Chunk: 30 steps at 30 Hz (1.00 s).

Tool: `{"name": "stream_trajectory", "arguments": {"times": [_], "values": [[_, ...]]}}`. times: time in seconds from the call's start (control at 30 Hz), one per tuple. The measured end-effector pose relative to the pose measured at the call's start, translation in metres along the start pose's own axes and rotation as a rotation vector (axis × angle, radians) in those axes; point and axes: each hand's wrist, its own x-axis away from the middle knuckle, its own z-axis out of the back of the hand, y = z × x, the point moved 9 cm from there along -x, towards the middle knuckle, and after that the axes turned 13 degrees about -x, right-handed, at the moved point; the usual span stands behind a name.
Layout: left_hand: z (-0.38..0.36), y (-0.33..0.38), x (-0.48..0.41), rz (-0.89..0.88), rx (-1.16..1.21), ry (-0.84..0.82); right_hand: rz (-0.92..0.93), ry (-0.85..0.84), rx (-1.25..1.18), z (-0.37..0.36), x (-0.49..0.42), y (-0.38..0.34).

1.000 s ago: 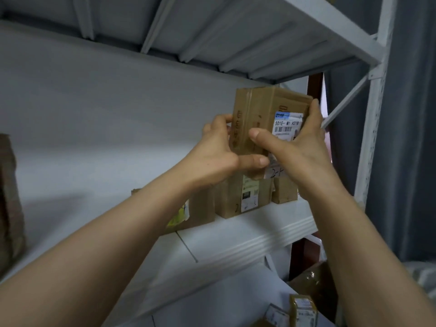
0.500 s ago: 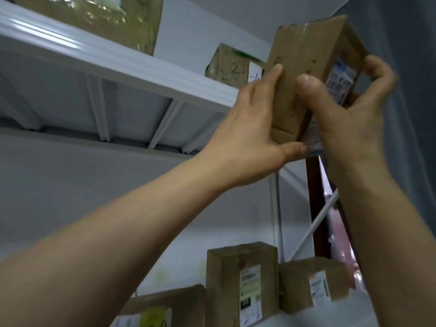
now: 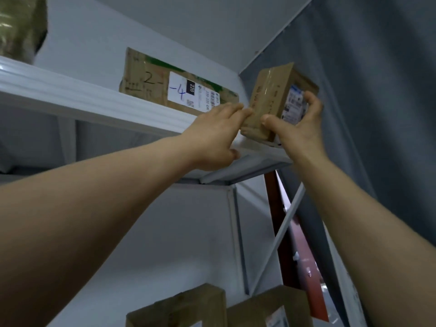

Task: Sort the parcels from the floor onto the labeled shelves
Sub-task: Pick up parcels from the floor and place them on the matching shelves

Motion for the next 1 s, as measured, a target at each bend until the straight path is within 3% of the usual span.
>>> {"name": "stream_trajectory", "arguments": {"times": [0.17, 0.33, 0.73, 1.0], "values": [[-0.054, -0.005, -0.028, -0.042, -0.335, -0.11, 0.0, 0.097, 0.075, 0.022, -0.039, 0.044], [-0.075, -0.003, -0.028, -0.057, -0.627, -0.05, 0.076, 0.099, 0.178, 0.013, -0.076, 0.061], [-0.079, -0.003, -0.029, 0.008, -0.618, -0.042, -0.066, -0.065, 0.288, -0.04, -0.087, 0.106], [-0.078, -0.002, -0.031, 0.031, -0.576, -0.065, -0.178, -0.034, 0.333, -0.041, -0.071, 0.118]]}}
